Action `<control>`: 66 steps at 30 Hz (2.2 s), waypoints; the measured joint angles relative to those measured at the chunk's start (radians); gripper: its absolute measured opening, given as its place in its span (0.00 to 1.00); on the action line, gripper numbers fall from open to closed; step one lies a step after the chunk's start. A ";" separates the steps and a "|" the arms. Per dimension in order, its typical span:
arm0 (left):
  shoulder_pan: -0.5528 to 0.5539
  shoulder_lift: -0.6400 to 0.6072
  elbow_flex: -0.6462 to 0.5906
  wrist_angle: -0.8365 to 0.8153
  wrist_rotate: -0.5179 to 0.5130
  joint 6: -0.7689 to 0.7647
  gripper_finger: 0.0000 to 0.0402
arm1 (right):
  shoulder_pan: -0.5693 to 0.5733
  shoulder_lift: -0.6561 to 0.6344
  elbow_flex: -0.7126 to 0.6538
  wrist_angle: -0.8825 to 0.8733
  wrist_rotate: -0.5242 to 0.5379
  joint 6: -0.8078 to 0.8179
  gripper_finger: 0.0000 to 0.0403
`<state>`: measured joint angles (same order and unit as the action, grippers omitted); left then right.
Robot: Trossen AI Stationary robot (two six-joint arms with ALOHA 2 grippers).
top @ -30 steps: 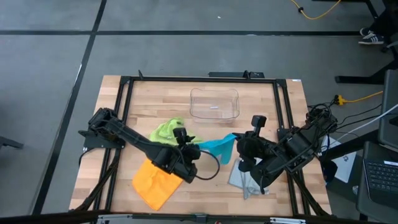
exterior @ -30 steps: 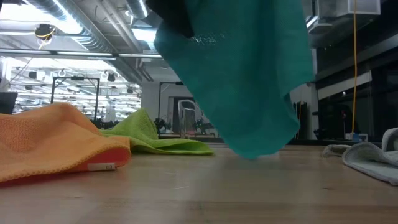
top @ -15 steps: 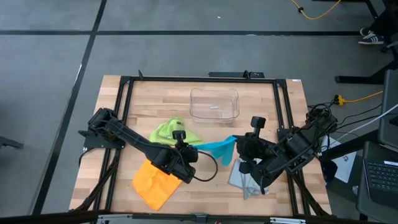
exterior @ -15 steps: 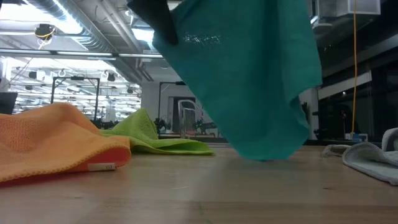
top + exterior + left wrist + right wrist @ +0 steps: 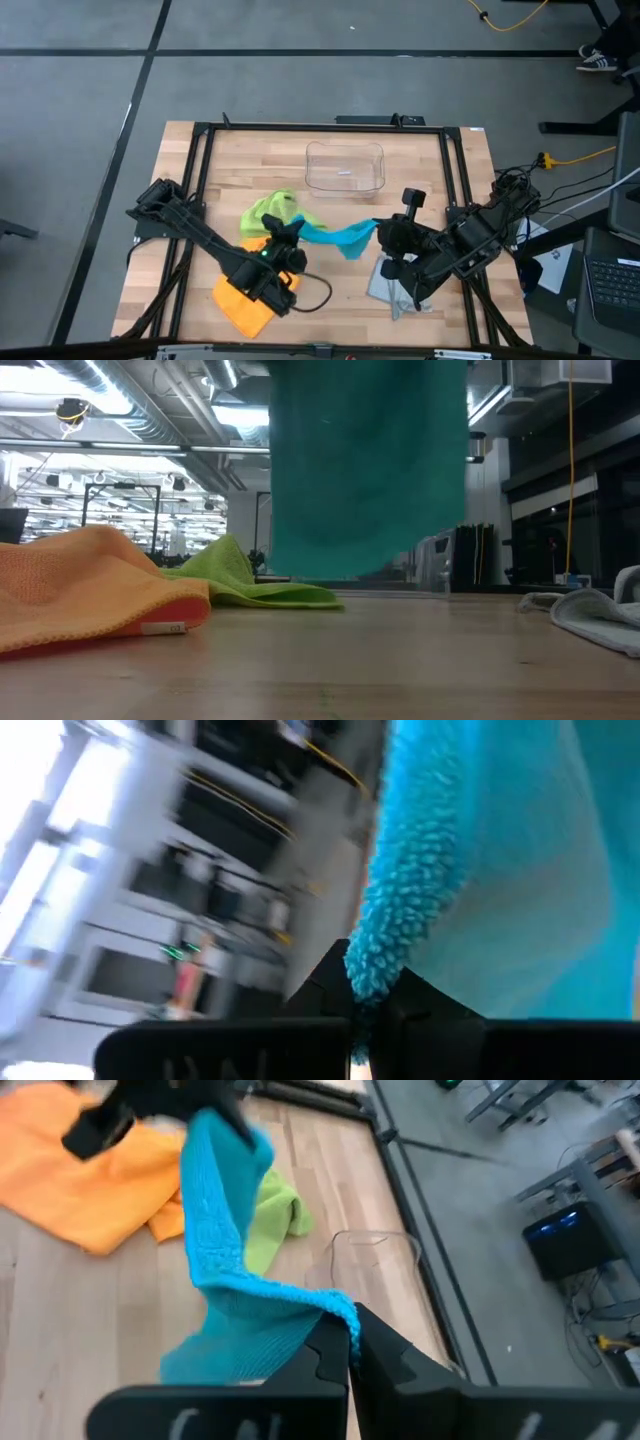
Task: Fold microfiber towels
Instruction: Fold the blue towel
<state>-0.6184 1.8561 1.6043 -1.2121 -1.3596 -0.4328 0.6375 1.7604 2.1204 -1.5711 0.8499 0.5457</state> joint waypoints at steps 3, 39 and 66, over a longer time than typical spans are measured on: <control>-0.037 0.000 0.000 0.000 -0.093 0.025 0.00 | -0.010 0.008 0.000 0.000 -0.030 0.000 0.00; -0.094 0.000 0.000 -0.015 0.052 0.126 0.01 | -0.043 0.014 -0.579 0.017 -0.047 0.388 0.00; 0.068 -0.080 0.001 0.008 0.062 0.114 0.00 | -0.091 -0.092 -0.576 0.000 0.136 0.231 0.00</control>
<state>-0.5508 1.7760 1.6051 -1.2045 -1.2979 -0.3183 0.5461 1.6680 1.5444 -1.5710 0.9863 0.7771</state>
